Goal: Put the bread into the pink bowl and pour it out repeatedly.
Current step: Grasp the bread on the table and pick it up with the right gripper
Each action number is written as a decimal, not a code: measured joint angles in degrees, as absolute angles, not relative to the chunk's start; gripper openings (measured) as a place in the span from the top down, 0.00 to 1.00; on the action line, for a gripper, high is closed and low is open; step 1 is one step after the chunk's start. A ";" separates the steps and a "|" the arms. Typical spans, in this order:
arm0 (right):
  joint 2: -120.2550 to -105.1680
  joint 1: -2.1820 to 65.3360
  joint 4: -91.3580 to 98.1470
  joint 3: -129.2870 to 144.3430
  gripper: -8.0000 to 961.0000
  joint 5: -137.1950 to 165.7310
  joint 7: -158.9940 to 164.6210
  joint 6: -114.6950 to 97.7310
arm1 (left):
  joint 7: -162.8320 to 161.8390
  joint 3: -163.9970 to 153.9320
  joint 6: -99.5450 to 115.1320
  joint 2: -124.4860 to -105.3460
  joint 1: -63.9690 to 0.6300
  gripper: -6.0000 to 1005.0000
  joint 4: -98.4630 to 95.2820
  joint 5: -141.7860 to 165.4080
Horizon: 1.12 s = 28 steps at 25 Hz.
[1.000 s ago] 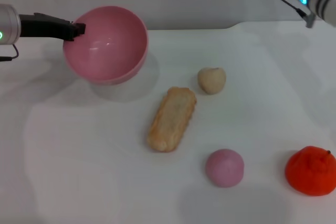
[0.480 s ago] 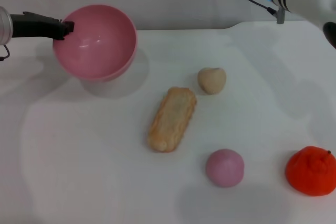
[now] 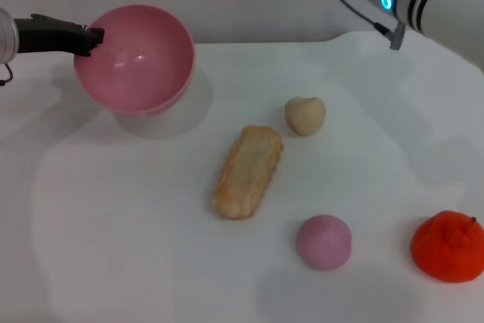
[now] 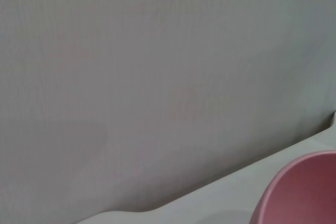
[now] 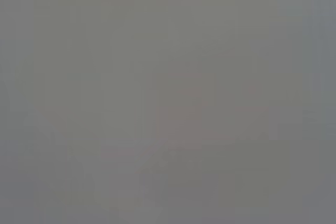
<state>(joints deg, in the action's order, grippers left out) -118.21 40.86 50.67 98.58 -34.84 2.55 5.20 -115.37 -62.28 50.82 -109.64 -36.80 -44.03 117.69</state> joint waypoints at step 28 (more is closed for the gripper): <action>-117.35 60.73 47.02 76.30 0.38 -41.27 -32.11 69.36 | -114.05 -61.84 50.98 -109.75 -37.36 0.94 -44.20 117.69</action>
